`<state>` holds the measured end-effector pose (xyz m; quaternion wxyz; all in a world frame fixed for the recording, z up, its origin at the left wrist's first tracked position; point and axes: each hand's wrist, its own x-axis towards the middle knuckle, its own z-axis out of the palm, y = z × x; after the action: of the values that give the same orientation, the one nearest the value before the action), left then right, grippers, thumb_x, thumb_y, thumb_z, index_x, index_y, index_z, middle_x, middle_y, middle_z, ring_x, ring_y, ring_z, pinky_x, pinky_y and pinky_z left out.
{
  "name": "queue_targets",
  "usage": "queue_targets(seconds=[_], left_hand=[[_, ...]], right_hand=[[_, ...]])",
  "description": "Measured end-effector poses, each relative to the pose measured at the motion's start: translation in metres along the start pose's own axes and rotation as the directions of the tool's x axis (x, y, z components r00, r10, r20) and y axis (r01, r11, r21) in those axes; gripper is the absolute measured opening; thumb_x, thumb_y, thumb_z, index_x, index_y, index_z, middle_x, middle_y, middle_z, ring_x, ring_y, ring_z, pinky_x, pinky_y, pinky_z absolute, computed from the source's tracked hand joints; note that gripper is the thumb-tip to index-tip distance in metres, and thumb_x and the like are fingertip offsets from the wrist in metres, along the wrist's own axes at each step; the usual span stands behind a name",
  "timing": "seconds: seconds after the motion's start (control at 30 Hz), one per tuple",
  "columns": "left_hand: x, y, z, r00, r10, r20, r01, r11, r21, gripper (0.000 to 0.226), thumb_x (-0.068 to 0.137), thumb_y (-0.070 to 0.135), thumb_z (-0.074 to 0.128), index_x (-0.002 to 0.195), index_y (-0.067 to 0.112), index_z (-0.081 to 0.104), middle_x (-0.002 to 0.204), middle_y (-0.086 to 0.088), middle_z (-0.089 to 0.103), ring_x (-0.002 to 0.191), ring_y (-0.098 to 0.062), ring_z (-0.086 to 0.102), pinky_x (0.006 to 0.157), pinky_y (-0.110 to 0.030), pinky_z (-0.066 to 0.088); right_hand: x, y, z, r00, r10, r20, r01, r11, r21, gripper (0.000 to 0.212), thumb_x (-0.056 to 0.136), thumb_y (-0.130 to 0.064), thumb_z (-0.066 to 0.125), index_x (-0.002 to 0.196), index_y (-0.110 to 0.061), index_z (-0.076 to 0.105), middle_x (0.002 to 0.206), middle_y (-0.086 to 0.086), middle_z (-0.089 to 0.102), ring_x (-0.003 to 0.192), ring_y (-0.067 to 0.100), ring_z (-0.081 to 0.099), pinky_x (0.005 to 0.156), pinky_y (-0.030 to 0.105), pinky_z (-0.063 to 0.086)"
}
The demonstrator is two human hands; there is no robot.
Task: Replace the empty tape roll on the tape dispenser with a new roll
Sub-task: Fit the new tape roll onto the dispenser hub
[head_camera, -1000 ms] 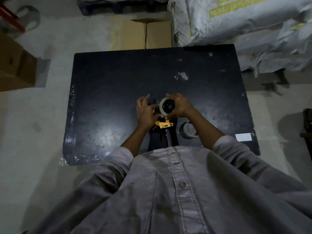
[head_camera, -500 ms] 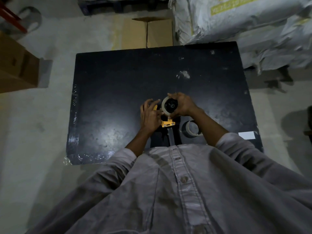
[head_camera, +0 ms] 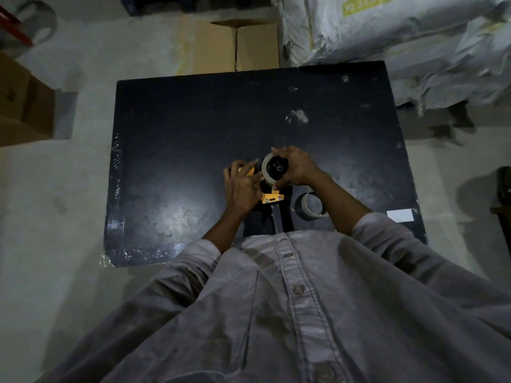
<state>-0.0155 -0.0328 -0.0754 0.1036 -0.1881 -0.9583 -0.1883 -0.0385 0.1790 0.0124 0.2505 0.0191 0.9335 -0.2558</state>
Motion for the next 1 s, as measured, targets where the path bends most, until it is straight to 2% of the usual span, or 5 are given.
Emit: queue_targets(seconds=[0.4,0.53,0.6,0.7,1.0], left_hand=[[0.018,0.011,-0.007,0.992,-0.124,0.021,0.125,0.991,-0.045,0.018,0.097,0.035,0.071,0.092,0.025,0.086,0.092,0.009,0.081,0.110,-0.023,0.053,0.090,-0.047,0.036],[0.023,0.007,-0.019,0.975,-0.108,0.195,0.138,0.979,-0.147,0.043,0.089,0.048,0.053,0.106,0.027,0.086,0.104,0.010,0.079,0.121,-0.027,0.052,0.096,-0.049,0.037],[0.021,0.005,-0.022,0.965,-0.098,0.242,0.134,0.982,-0.136,0.033,0.087,0.039,0.065,0.112,0.032,0.085,0.111,0.013,0.078,0.126,-0.025,0.050,0.099,-0.048,0.037],[0.020,0.006,-0.020,0.959,-0.131,0.251,0.160,0.982,-0.099,0.032,0.081,0.029,0.082,0.113,0.034,0.084,0.112,0.014,0.078,0.126,-0.024,0.049,0.099,-0.047,0.037],[0.016,-0.002,-0.009,0.979,-0.103,0.175,0.116,0.991,-0.066,0.031,0.092,0.037,0.067,0.116,0.033,0.086,0.117,0.019,0.081,0.125,-0.022,0.052,0.100,-0.046,0.035]], right_hand=[[0.001,0.002,0.004,1.000,-0.017,-0.001,0.017,1.000,-0.022,0.131,0.060,-0.041,0.109,0.170,-0.025,0.042,0.165,0.010,0.047,0.150,0.032,0.050,0.123,0.039,0.043],[0.001,0.004,0.003,1.000,-0.009,-0.012,0.009,1.000,-0.001,0.131,0.058,-0.042,0.110,0.170,-0.026,0.043,0.166,0.009,0.047,0.151,0.030,0.049,0.122,0.036,0.042],[0.002,0.006,0.003,1.000,-0.009,-0.003,0.009,1.000,0.008,0.132,0.058,-0.042,0.110,0.170,-0.027,0.042,0.166,0.008,0.047,0.151,0.030,0.049,0.122,0.037,0.042],[0.003,0.005,0.002,1.000,0.003,0.010,-0.003,1.000,0.015,0.132,0.058,-0.042,0.110,0.170,-0.028,0.041,0.165,0.007,0.046,0.152,0.030,0.048,0.123,0.039,0.043],[-0.001,0.004,0.001,1.000,-0.004,-0.004,0.004,1.000,0.020,0.131,0.059,-0.040,0.110,0.170,-0.025,0.043,0.165,0.008,0.047,0.151,0.029,0.049,0.121,0.035,0.041]])
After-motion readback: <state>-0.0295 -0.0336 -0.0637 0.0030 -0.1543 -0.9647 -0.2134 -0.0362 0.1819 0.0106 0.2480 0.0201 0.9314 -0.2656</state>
